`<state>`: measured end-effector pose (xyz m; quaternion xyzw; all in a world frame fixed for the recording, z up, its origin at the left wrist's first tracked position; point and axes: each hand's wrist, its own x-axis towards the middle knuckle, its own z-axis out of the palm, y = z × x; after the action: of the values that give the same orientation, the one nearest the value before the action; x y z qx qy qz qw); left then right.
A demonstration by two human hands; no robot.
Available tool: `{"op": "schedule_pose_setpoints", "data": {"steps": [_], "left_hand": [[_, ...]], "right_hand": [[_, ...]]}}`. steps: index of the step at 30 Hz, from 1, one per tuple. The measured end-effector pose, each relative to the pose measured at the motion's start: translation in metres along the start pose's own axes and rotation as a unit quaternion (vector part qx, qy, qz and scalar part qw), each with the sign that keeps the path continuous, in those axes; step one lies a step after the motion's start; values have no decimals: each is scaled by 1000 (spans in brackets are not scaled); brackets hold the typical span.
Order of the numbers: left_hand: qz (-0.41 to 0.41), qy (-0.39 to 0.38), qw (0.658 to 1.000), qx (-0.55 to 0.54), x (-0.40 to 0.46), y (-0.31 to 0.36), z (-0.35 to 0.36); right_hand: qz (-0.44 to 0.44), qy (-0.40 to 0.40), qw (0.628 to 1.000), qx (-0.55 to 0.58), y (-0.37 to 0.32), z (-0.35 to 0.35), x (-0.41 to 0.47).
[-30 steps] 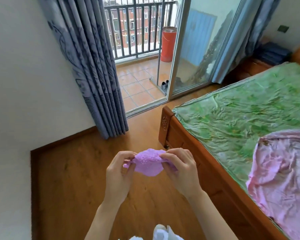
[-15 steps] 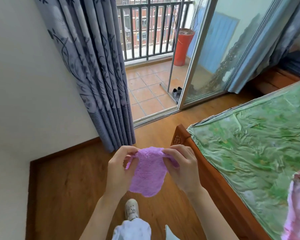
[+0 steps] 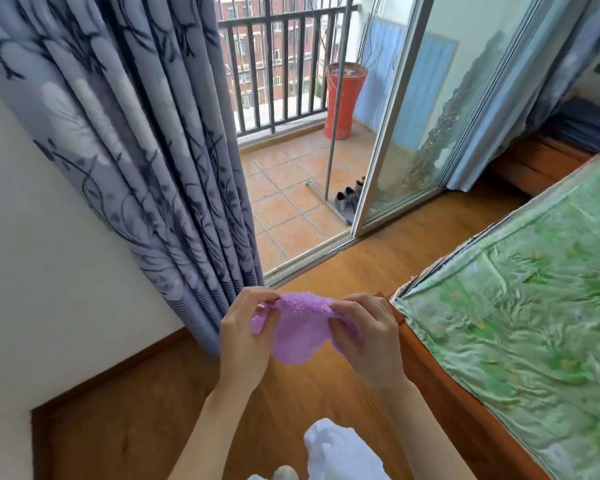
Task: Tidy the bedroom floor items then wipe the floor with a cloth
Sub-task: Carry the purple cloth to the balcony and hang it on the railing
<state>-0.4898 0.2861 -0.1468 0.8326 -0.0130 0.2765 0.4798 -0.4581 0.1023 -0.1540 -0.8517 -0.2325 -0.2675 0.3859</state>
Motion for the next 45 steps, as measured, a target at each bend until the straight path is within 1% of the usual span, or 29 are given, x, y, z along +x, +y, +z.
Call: {"op": "schedule_pose_setpoints", "data": {"steps": [4,8,12,17,21,24,27,30,35,39,45], "left_hand": [[-10,-5,1000,-1,43,-27,21],[-32,-10,999,-9,90,-50,49],[-18,2,1000,2,151,-73,81],[-26,12,1000,-13,233,-97,124],[-36,44,998,1,281,-113,151],[-31,46,998,10,312,-121,162],[-46,59,997,0,344,-130,172],[-46,60,997,7,376,-145,185],[-36,32,999,23,444,-181,204],[-16,16,1000,19,497,-209,211],[-14,26,999,41,560,-236,207]], "right_hand": [[20,-5,1000,-2,27,24,32],[31,8,999,-16,66,49,72],[11,0,1000,-22,110,68,127],[-5,-14,1000,-19,163,85,202],[-14,-26,999,-19,198,100,255],[-3,-31,999,-12,218,114,284],[5,-31,999,-5,239,132,311],[29,-31,999,2,259,152,337],[45,-21,999,-5,291,186,388],[72,-22,997,23,311,213,439],[56,-21,997,49,325,255,495]]}}
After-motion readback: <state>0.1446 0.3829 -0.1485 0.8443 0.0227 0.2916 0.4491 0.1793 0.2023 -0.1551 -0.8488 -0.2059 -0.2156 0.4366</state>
